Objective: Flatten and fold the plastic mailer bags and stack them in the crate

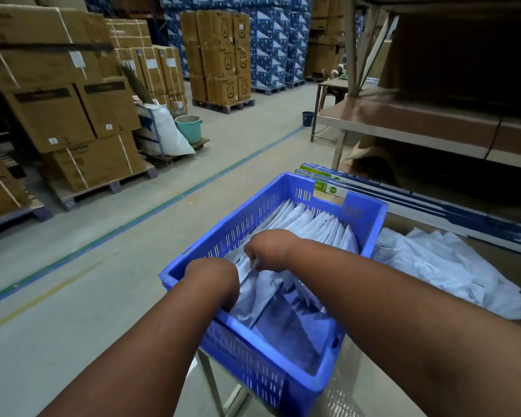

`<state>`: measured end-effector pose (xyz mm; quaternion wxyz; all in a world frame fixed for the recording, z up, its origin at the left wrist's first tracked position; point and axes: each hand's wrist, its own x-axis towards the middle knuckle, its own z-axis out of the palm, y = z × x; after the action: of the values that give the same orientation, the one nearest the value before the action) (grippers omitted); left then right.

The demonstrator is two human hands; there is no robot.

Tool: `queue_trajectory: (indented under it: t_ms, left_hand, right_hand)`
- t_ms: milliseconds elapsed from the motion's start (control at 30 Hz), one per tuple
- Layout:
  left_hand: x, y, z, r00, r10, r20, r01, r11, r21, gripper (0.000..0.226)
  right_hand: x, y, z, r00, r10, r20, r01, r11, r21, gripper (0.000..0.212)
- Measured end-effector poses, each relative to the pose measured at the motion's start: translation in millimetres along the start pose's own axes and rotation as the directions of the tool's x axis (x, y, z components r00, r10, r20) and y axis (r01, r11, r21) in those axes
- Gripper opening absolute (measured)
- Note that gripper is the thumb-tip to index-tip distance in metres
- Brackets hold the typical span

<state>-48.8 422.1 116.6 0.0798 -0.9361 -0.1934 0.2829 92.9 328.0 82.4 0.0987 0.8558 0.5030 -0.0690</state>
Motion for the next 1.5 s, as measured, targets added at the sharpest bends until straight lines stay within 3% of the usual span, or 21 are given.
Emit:
queue_trajectory:
  t_ms: [100,267,533,667,900,1133,1233,1367,1500]
  left_hand:
    - [-7.4,6.0,-9.8,0.981,0.03,-0.19,-0.041,0.998,-0.054,0.043]
    - [-33.4,39.7,-23.4,0.84,0.1,-0.533,-0.201,0.97,-0.135,0.025]
    - [-105.7,152.3,-54.1,0.637,0.276,-0.72,-0.417,0.909,-0.02,0.03]
    - [-132.5,225.7,-60.3,0.562,0.365,-0.743,-0.483,0.873,0.064,0.029]
    - [-134.4,334.7,-46.4,0.597,0.47,-0.65,-0.558,0.825,0.083,0.034]
    - [-102.8,388.3,-42.6,0.677,0.496,-0.544,-0.557,0.828,0.062,0.032]
    - [-75.3,404.4,-46.6,0.718,0.479,-0.505,-0.556,0.831,-0.003,0.031]
    - [-37.1,427.6,-45.3,0.77,0.442,-0.461,-0.554,0.821,-0.138,0.022]
    - [-3.6,447.9,-28.4,0.766,0.408,-0.498,-0.555,0.81,-0.19,0.042]
  right_hand:
    - [-20.6,5.2,-12.8,0.996,0.001,-0.088,0.006,0.997,0.075,0.035]
    - [-86.4,30.5,-36.4,0.981,0.043,-0.188,-0.023,0.994,0.105,0.029]
    - [-255.6,112.6,-16.4,0.878,0.372,-0.3,-0.298,0.917,0.264,0.035]
    - [-339.1,137.1,11.0,0.835,0.451,-0.316,-0.401,0.891,0.213,0.03]
    - [-430.2,182.2,71.8,0.804,0.569,-0.174,-0.449,0.772,0.45,0.032]
    - [-443.4,224.2,115.6,0.737,0.664,-0.122,-0.505,0.662,0.553,0.034]
    - [-438.3,250.7,130.2,0.662,0.745,-0.083,-0.576,0.577,0.579,0.039]
    - [-427.3,295.6,163.9,0.486,0.874,0.009,-0.677,0.37,0.636,0.046]
    - [-408.5,346.9,241.7,0.46,0.877,0.142,-0.669,0.237,0.704,0.047]
